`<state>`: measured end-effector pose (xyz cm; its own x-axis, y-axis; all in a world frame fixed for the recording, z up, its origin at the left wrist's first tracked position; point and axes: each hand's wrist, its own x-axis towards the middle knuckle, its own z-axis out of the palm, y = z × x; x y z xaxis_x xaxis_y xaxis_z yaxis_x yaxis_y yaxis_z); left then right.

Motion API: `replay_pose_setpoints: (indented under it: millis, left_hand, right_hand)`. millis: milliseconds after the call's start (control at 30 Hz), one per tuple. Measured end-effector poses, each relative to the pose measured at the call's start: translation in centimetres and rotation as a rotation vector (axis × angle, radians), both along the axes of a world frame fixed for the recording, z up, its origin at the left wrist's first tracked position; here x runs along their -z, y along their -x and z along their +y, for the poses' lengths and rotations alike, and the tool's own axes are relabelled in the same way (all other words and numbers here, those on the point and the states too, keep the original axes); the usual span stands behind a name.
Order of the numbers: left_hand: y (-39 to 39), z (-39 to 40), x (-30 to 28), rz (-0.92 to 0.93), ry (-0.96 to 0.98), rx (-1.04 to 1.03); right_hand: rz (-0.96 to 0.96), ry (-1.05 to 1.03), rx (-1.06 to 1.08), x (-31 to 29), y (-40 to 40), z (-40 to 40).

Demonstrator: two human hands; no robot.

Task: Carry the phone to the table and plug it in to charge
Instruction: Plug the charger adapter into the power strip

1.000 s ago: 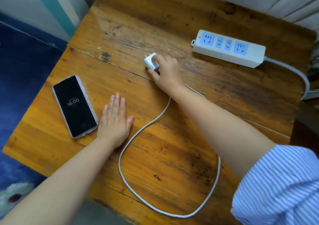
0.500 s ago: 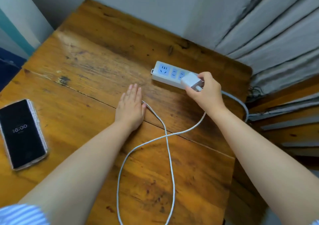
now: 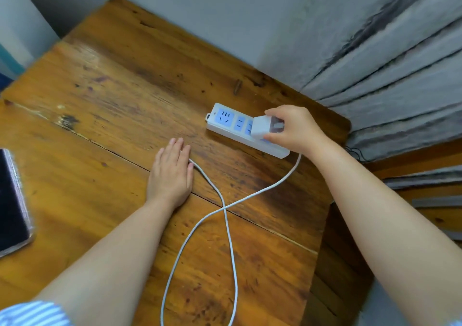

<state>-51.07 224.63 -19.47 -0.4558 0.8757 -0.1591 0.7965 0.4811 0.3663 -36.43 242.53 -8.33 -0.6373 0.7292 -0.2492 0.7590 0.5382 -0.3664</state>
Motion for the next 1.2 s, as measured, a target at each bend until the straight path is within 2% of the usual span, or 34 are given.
replay_pose_setpoints:
  millis: [167, 333, 467, 1033, 1200]
  left_hand:
    - [0.1, 0.2, 0.0, 0.023, 0.018, -0.008]
    - [0.2, 0.2, 0.0, 0.014, 0.042, -0.007]
    - [0.3, 0.3, 0.0, 0.013, 0.051, -0.002]
    - [0.2, 0.3, 0.1, 0.027, 0.071, -0.004]
    - [0.2, 0.5, -0.2, 0.026, 0.065, -0.006]
  right_hand:
    - [-0.181, -0.017, -0.058, -0.9, 2.4, 0.7]
    - [-0.272, -0.006, -0.041, -1.4, 3.6, 0.8]
    - [-0.357, -0.036, -0.105, -1.7, 4.9, 0.6]
    - [-0.562, -0.019, -0.196, -1.0, 7.5, 0.1]
    - [-0.533, -0.027, -0.191, -0.6, 7.1, 0.4]
